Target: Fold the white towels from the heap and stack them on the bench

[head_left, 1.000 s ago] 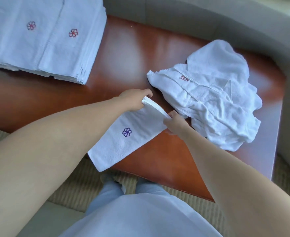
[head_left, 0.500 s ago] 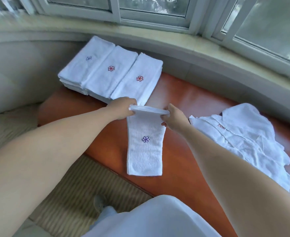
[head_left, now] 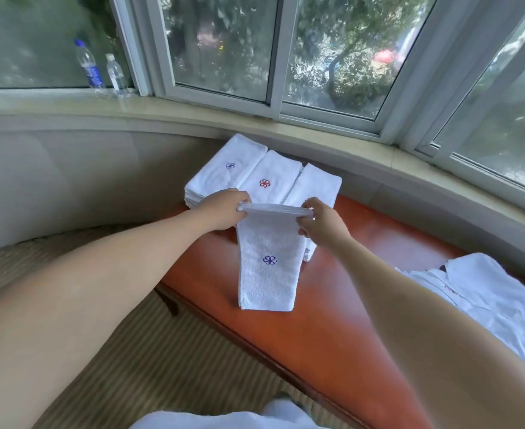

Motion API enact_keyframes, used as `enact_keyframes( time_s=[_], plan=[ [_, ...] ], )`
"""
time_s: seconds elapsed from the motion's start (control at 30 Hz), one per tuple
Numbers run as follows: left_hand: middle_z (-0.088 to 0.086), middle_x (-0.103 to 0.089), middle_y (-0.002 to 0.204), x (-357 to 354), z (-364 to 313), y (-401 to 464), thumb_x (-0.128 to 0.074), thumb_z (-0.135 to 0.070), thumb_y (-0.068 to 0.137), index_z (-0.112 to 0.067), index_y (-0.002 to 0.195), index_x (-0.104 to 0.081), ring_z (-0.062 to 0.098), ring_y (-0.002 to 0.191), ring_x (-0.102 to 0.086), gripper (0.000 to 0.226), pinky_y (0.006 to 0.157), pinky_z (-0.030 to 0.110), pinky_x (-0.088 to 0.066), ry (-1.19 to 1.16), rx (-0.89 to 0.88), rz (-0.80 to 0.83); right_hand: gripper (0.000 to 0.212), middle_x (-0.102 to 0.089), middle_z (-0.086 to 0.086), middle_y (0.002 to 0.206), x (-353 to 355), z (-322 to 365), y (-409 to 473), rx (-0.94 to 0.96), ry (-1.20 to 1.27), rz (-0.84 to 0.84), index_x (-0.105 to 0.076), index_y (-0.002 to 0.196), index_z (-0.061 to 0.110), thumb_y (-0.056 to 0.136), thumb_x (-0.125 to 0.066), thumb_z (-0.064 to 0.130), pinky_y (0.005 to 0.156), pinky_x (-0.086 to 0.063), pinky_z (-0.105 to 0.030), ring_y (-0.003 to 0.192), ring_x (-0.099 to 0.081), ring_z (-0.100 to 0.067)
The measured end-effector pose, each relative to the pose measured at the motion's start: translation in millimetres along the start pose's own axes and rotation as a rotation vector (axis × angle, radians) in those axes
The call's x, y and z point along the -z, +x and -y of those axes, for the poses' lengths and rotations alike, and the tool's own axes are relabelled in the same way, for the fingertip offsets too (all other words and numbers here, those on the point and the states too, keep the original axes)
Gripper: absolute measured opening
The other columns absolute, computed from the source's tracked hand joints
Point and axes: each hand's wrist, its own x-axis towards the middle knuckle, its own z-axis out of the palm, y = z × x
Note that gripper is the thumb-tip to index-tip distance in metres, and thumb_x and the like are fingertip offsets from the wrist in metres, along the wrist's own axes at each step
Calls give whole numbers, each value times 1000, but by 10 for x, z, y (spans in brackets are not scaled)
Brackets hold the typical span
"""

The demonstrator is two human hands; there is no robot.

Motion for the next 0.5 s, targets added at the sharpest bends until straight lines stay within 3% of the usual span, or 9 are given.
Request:
enact_keyframes(
  time_s=[0.13, 0.27, 0.43, 0.5],
  plan=[
    [-12, -50, 98, 363, 161, 78, -55, -29, 91, -35, 101, -63, 15, 82, -61, 14, 61, 28, -39, 44, 15, -72, 20, -74, 1, 68, -47, 319, 131, 20, 26, -37, -56, 110, 25, 90, -54, 22, 61, -54, -31, 69, -72, -17],
    [-10, -48, 103, 669, 251, 268, -57, -30, 94, -31, 114, -64, 20, 93, -54, 21, 73, 33, -40, 99, -8, -140, 19, -75, -1, 71, -32, 528, 326, 44, 99, -62, -56, 108, 23, 89, -54, 21, 68, -59, -38, 64, -71, -15],
    [-2, -54, 107, 1032, 287, 543, -58, -26, 95, -26, 111, -64, 26, 98, -58, 18, 83, 39, -50, 99, -8, -197, 18, -74, 2, 66, 55, 782, 647, 84, 130, -95, -56, 105, 26, 87, -54, 23, 62, -57, -35, 64, -71, -14],
    [3, -56, 113, 1151, 285, 666, -57, -24, 96, -22, 115, -65, 29, 101, -59, 21, 90, 44, -51, 85, -5, -202, 20, -74, 3, 66, 104, 864, 782, 99, 140, -108, -56, 106, 27, 87, -55, 24, 53, -53, -30, 62, -71, -11]
  ],
)
